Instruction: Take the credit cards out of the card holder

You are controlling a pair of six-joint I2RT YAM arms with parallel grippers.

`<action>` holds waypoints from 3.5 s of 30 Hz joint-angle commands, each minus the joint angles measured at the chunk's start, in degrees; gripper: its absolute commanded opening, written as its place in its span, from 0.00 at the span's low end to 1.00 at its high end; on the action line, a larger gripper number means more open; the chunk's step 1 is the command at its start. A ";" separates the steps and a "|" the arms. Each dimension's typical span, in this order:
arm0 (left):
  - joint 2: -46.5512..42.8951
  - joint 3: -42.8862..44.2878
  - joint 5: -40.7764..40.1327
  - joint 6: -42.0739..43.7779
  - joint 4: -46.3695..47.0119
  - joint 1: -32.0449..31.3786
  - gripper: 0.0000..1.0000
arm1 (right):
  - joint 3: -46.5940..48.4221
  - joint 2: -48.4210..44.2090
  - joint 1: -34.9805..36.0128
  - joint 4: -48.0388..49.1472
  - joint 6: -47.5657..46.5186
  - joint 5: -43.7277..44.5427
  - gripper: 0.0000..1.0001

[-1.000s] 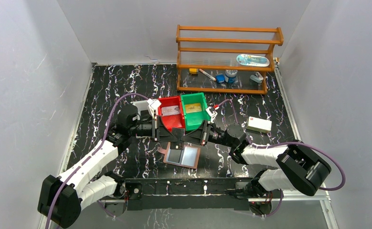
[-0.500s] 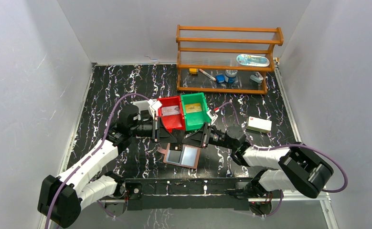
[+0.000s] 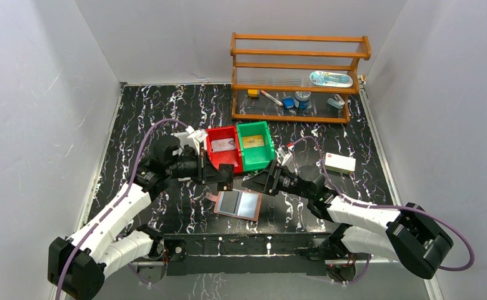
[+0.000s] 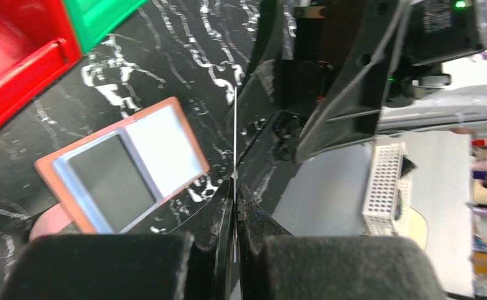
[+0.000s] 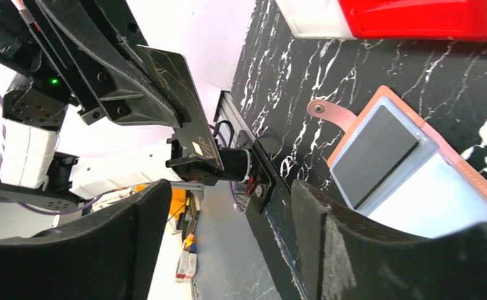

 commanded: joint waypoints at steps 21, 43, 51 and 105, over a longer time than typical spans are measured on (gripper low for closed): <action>-2.44 8.01 -41.35 41.29 -16.70 0.15 0.00 | -1.79 -8.43 -0.10 -12.92 -1.65 10.35 0.91; 14.96 7.11 -52.78 80.50 -3.70 0.26 0.00 | -3.83 -11.48 -0.10 -15.10 1.00 13.80 0.91; 22.29 9.53 -53.82 84.44 0.89 0.74 0.00 | -4.31 -14.26 -0.10 -17.21 1.57 15.17 0.91; 34.98 2.72 -45.49 81.63 19.09 4.90 0.34 | -9.95 -28.91 -0.19 -24.89 5.74 22.76 0.93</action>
